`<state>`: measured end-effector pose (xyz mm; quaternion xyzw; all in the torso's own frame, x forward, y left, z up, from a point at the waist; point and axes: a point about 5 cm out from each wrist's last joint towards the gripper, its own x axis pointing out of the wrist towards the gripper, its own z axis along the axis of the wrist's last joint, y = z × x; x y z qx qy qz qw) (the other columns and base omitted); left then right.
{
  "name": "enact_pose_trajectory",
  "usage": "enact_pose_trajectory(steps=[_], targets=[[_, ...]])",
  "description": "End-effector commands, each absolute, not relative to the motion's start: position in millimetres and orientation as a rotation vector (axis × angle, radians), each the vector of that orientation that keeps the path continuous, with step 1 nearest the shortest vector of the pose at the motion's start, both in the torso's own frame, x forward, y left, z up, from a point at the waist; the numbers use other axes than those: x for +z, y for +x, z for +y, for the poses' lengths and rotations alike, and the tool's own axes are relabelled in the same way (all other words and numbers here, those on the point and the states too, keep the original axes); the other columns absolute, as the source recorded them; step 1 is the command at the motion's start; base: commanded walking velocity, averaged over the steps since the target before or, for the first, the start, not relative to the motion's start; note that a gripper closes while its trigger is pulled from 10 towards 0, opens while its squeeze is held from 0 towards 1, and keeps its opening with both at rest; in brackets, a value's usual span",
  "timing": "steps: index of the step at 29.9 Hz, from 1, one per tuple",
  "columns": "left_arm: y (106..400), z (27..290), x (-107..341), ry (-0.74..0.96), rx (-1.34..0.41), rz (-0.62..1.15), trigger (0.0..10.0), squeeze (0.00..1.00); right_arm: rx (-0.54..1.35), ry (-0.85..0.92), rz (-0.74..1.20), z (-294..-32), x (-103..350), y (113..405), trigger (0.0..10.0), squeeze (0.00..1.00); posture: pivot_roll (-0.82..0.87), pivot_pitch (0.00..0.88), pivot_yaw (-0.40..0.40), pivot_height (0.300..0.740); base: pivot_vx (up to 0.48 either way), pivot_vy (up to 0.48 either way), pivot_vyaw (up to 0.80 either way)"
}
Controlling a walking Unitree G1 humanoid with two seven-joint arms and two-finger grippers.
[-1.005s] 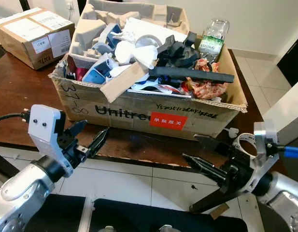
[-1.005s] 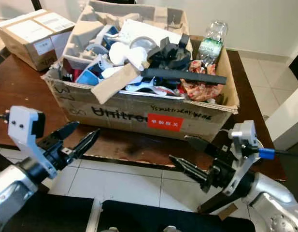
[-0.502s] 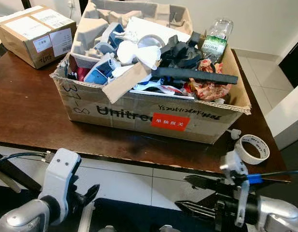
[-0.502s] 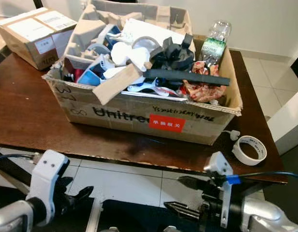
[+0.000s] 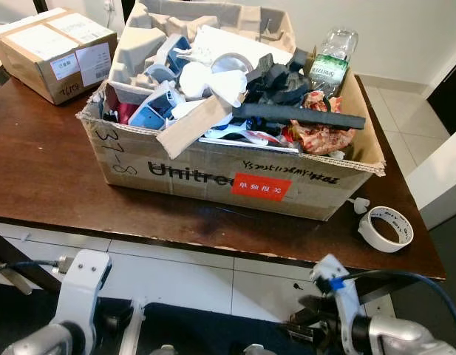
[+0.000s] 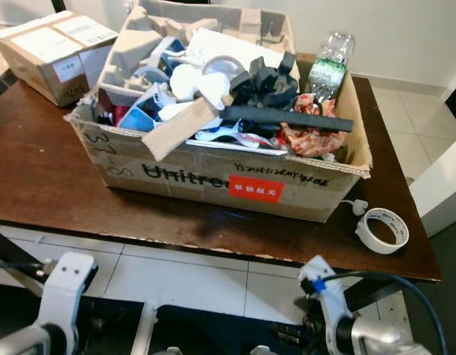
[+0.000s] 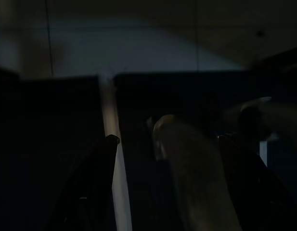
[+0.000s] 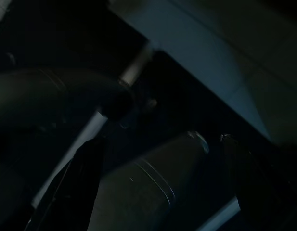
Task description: Picking trash to rubbish bin
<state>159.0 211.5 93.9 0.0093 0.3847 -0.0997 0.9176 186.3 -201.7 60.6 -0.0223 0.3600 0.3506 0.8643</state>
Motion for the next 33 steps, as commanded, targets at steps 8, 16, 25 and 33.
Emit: enact_pose_trajectory(steps=[8,16,25,33], targets=[[153,221,55,0.020,-0.125,0.931,10.0,0.00,0.576,-0.045,0.935,-208,22,177,10.0,0.00,0.15,0.175,-0.055,0.740,0.000,0.000,0.00],[153,224,16,0.132,-0.124,0.988,10.0,0.00,0.456,-0.092,1.015,-214,-12,173,10.0,0.00,0.15,0.177,-0.056,0.740,0.000,0.000,0.00],[169,229,-15,0.188,-0.121,0.972,10.0,0.00,0.302,-0.054,1.085,-213,-43,175,10.0,0.00,0.16,0.175,-0.063,0.740,0.000,0.000,0.00],[179,226,-43,0.216,-0.108,0.964,10.0,0.00,0.189,-0.029,1.101,-204,-65,179,10.0,0.00,0.15,0.142,-0.070,0.740,0.000,0.000,0.00]])
